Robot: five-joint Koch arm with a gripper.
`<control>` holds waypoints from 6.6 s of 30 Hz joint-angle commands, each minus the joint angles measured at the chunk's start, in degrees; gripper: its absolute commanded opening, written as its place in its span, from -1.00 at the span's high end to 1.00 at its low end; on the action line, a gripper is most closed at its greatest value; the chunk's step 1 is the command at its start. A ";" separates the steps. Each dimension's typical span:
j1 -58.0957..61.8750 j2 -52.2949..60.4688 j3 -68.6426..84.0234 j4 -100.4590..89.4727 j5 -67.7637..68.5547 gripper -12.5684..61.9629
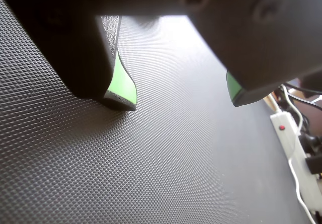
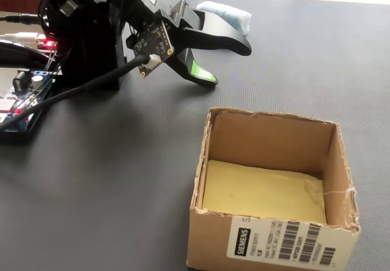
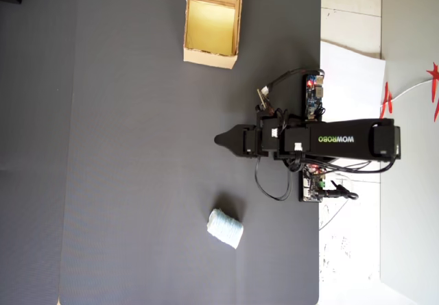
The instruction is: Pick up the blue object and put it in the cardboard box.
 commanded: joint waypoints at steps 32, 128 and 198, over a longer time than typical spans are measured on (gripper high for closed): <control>0.26 5.10 3.52 2.20 0.97 -0.27; -49.31 -23.82 -46.58 35.42 -3.52 -0.25; -16.88 -11.25 -40.96 12.13 -12.92 0.37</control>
